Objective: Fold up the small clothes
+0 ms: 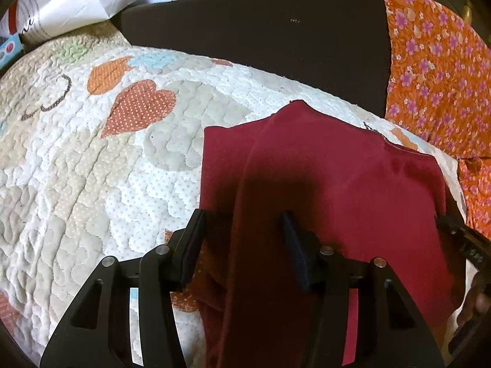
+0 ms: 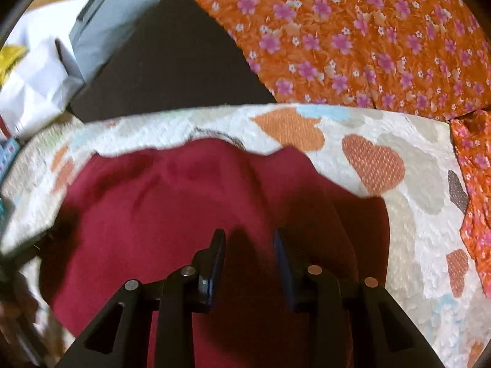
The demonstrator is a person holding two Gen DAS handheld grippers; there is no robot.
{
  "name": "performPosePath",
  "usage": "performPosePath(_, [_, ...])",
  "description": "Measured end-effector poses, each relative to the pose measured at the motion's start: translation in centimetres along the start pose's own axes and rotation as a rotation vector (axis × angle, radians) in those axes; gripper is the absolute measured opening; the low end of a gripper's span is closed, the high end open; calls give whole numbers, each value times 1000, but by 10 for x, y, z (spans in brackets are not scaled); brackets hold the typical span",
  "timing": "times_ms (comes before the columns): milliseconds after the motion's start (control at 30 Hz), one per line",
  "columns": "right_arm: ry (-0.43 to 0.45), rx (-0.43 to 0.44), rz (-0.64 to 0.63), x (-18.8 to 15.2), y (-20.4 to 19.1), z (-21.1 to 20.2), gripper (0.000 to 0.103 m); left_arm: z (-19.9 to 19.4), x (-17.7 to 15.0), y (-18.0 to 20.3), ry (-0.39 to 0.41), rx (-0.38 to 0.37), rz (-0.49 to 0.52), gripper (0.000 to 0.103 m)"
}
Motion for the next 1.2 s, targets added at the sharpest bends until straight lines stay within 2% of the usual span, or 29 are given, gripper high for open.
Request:
performPosePath(167, [-42,-41,-33,8,-11,-3,31,-4,-1,0,14,10,14,51])
performPosePath(333, [3,77,-27,30,-39,-19,31,-11,-1,-2,31,23,15,51])
performPosePath(567, [24,216,-128,58,-120,-6,31,-37,-16,-15,33,43,12,51])
performPosePath(733, [25,306,-178,76,-172,12,31,-54,-34,-31,2,-11,-61,51])
performPosePath(900, [6,306,-237,87,-209,37,31,-47,-42,-41,-43,-52,-118,51])
performPosePath(1067, [-107,266,-267,83,-228,92,31,-35,-39,-40,-62,-58,-125,52])
performPosePath(1167, [-84,268,-252,84,-229,99,31,-33,-36,-41,-62,-70,-143,61])
performPosePath(1200, [-90,274,-246,84,-228,97,31,-33,-35,-41,-61,-75,-152,61])
Point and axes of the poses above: each gripper's, at about its wrist camera, not at the fingertips, and z roughly the way its jaws point, y to its right, x to its top, the point moved 5 cm from there along z, roughly the way its jaws point, and after that the axes turned 7 degrees about -z, right-handed, at the moved point
